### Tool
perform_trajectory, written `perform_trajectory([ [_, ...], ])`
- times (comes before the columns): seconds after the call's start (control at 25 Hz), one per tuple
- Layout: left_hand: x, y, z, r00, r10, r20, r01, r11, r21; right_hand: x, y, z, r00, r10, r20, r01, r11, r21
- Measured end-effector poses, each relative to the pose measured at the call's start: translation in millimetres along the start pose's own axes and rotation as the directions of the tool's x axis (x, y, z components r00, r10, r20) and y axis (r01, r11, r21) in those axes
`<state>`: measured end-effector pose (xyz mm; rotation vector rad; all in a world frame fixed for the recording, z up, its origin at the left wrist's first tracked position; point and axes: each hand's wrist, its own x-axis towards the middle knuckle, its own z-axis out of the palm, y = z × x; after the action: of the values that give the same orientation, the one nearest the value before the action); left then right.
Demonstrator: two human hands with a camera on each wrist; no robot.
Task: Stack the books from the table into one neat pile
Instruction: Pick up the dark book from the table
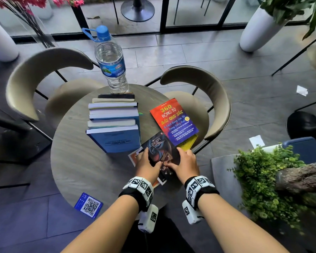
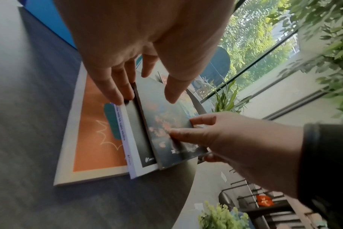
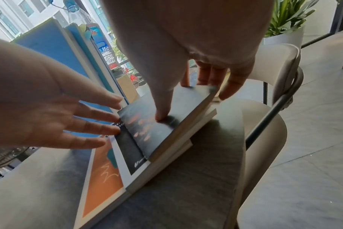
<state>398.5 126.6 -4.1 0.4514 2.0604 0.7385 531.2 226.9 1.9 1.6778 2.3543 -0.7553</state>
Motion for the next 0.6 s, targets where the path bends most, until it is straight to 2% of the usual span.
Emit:
perform_trajectory([
  [0.08,-6.3,5.2,-3.0,0.999,0.045,0.002,-0.045,0.996,0.077,1.8,2.5,-5.1,1.000,-0.017,-0.006,0.018,1.000,0.022],
  [0.16,-10.3,8.7,-7.7,0.992,0.128,0.009,-0.127,0.967,0.220,5.4,7.0,-12.2,0.998,-0.032,0.047,0.023,0.984,0.178],
  [0.24,-16.7,16.8,-15.0,0.958,0.286,0.007,-0.263,0.872,0.413,11.0,13.2,-21.3,0.992,-0.047,0.120,0.005,0.945,0.328],
  [0.28,-18.7,21.7,-19.0,0.935,0.353,0.026,-0.318,0.803,0.504,13.4,15.6,-27.2,0.988,-0.056,0.142,0.003,0.938,0.346],
  [0.36,-20.7,30.2,-25.1,0.908,0.412,0.079,-0.364,0.680,0.637,17.7,20.3,-40.2,0.981,-0.097,0.167,0.036,0.942,0.334],
  [0.48,-18.8,38.5,-29.0,0.862,0.491,0.123,-0.408,0.531,0.742,22.7,26.8,-58.3,0.959,-0.178,0.222,0.099,0.940,0.328],
  [0.6,-20.7,46.5,-33.0,0.809,0.575,0.126,-0.447,0.461,0.766,29.8,32.5,-71.4,0.947,-0.207,0.246,0.113,0.931,0.348],
])
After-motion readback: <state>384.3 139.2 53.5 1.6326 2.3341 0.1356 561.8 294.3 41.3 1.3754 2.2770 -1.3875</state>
